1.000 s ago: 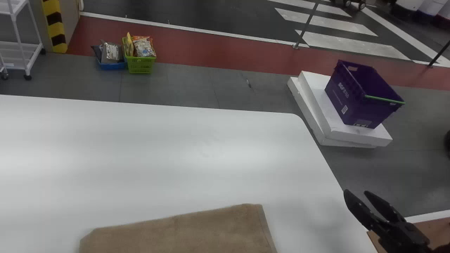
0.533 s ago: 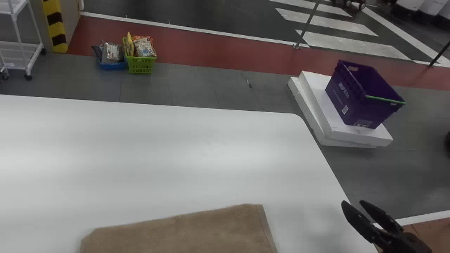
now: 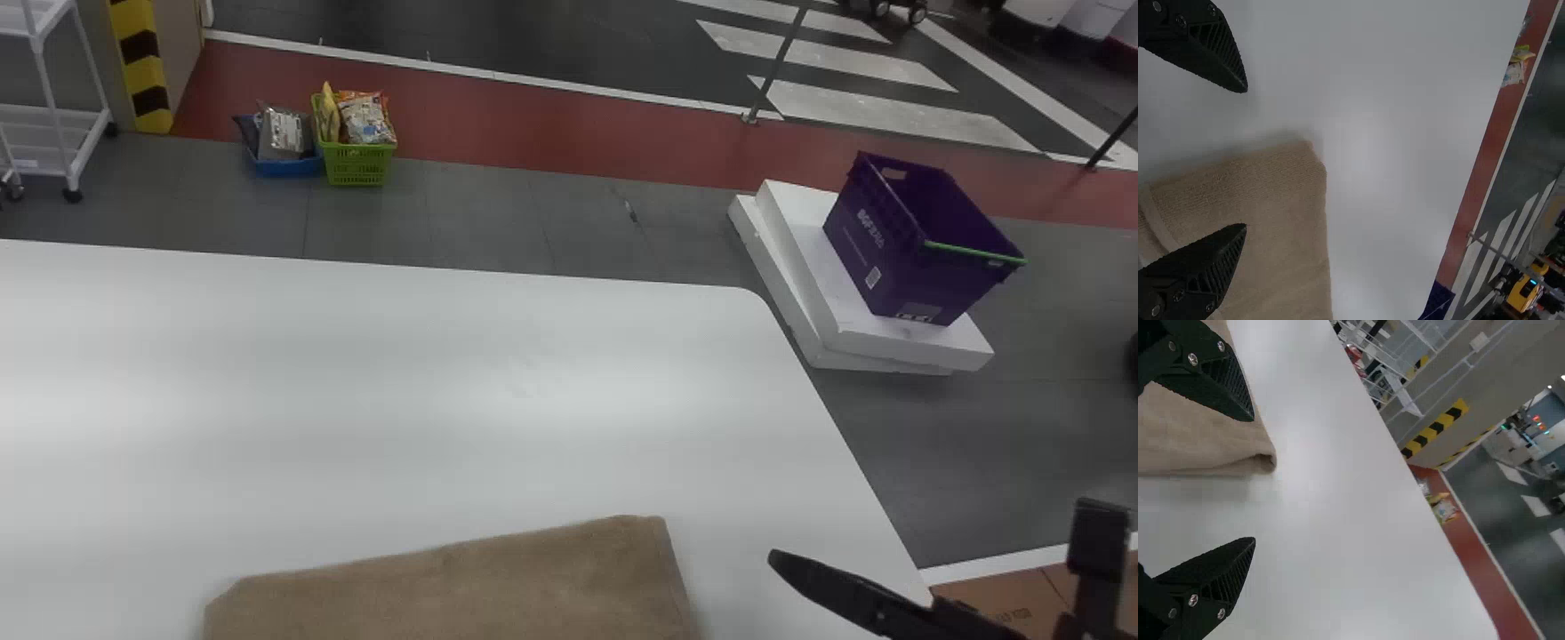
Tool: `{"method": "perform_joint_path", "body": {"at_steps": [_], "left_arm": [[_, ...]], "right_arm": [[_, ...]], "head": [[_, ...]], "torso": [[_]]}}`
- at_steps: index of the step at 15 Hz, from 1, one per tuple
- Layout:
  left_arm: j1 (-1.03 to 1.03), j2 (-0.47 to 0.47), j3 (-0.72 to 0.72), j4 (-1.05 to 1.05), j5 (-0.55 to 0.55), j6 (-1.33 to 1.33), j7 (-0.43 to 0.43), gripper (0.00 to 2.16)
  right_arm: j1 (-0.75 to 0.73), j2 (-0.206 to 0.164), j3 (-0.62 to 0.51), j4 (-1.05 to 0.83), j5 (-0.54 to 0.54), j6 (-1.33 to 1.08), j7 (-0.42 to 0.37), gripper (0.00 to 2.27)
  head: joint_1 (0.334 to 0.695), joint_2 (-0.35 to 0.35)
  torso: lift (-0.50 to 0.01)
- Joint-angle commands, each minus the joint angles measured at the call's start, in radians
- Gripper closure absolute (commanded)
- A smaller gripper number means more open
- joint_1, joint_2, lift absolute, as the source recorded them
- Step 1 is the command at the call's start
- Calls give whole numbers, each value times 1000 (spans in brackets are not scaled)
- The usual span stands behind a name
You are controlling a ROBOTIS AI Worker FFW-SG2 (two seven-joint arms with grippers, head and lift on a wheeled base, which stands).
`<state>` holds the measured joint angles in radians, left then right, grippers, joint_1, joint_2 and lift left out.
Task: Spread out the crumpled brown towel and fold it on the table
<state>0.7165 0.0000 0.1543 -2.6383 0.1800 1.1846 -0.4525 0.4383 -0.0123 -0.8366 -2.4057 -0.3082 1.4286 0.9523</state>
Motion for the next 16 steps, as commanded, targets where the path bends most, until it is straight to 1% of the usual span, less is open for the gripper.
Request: {"method": "perform_joint_path", "body": {"at_steps": [1, 3, 4, 7, 9, 11, 13, 16], "left_arm": [[0, -3, 4, 1, -5, -22, 0, 90], [0, -3, 5, 6, -5, -35, -3, 90], [-2, -3, 5, 11, -5, -50, -5, 90], [-9, -3, 5, 44, -4, -130, -11, 90], [-14, -3, 11, 77, -4, -207, -15, 90], [-25, -3, 13, 124, 4, -345, -15, 90], [-32, -3, 5, 182, 10, -504, -9, 90], [-34, -3, 5, 259, 38, -701, 17, 93]], "right_arm": [[-82, 13, 60, -66, 100, 144, 5, 201], [-147, 13, 128, -75, 178, 144, 2, 201], [-191, 13, 149, -72, 205, 144, 2, 201], [-267, 13, 206, -66, 290, 144, 0, 201], [-265, 13, 217, -66, 293, 144, 0, 201], [-267, 13, 215, -61, 276, 144, 2, 201], [-268, -15, 220, -64, 274, 144, 2, 201], [-248, -48, 221, -66, 274, 144, 5, 201]], "head": [[695, -350], [695, -350], [695, -325], [695, -288], [695, -266], [695, -249], [695, -223], [695, -208]], "torso": [[-127], [-127], [-127], [-127], [-127], [-127], [-127], [-127]]}}
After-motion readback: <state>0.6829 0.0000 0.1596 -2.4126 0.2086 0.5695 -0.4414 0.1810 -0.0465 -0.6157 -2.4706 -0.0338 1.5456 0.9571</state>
